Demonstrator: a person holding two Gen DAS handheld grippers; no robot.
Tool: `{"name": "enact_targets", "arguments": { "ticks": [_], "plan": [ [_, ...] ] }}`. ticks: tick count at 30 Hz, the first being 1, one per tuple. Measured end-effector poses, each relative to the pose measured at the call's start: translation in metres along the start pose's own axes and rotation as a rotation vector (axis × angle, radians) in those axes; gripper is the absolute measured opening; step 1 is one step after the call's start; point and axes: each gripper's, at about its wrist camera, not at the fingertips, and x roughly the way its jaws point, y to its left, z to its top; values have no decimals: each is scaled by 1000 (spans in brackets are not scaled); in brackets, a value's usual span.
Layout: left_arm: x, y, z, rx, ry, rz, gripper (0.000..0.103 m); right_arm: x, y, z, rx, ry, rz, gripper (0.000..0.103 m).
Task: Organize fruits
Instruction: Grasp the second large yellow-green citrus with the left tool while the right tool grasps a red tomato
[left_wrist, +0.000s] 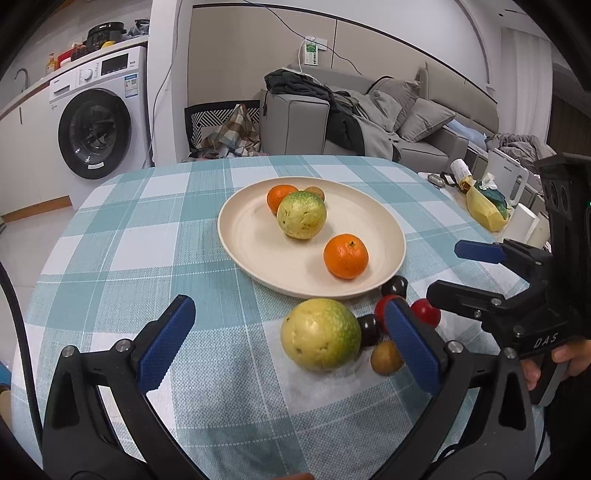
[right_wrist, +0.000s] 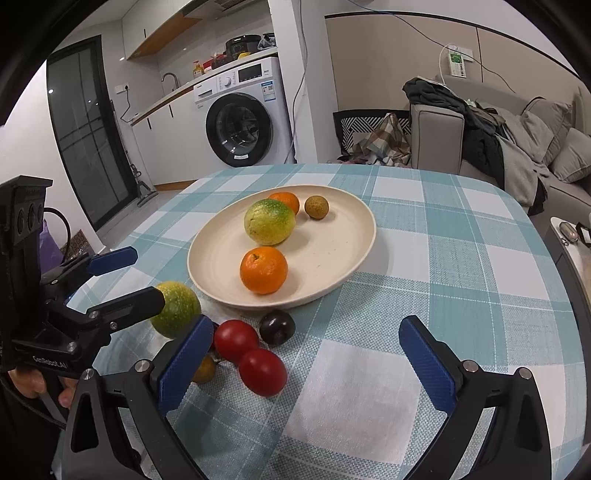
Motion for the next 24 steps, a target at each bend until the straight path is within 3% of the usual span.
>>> {"name": "enact_targets", "arguments": {
  "ticks": [12,24],
  "plan": [
    [9,1,-3,6,55,12,102,9,-3,-4,0,66,14,103],
    [14,5,-3,-9,61,24,102,18,5,-12,-55,151,23,101]
  ]
}}
